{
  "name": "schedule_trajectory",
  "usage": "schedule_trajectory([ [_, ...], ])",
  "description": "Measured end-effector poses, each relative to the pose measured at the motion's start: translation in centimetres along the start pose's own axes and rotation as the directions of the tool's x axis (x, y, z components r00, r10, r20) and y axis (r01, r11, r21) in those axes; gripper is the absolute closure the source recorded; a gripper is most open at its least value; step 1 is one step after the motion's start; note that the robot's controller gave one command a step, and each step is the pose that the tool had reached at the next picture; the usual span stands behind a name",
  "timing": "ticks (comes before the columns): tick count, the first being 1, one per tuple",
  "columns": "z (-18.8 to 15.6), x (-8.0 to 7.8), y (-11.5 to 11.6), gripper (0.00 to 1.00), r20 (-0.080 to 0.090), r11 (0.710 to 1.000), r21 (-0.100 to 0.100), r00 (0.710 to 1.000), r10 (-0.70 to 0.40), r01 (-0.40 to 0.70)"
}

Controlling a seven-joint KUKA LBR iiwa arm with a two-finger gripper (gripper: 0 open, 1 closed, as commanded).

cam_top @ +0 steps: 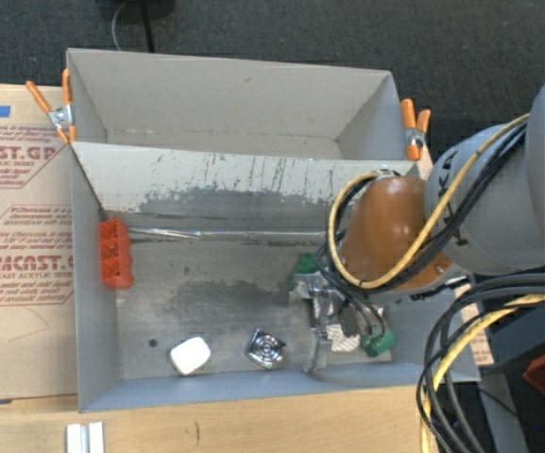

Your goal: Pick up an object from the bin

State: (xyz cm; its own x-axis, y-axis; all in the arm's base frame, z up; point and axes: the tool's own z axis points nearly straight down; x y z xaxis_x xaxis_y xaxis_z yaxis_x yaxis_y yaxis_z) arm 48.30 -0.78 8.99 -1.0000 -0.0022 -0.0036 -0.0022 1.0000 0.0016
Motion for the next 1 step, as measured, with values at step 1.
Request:
schedule_trajectory([
  [1, -1.45, -1.57, -5.49, 0.0, -0.008, 0.992, -0.002, 0.992, -0.124, 0.124],
])
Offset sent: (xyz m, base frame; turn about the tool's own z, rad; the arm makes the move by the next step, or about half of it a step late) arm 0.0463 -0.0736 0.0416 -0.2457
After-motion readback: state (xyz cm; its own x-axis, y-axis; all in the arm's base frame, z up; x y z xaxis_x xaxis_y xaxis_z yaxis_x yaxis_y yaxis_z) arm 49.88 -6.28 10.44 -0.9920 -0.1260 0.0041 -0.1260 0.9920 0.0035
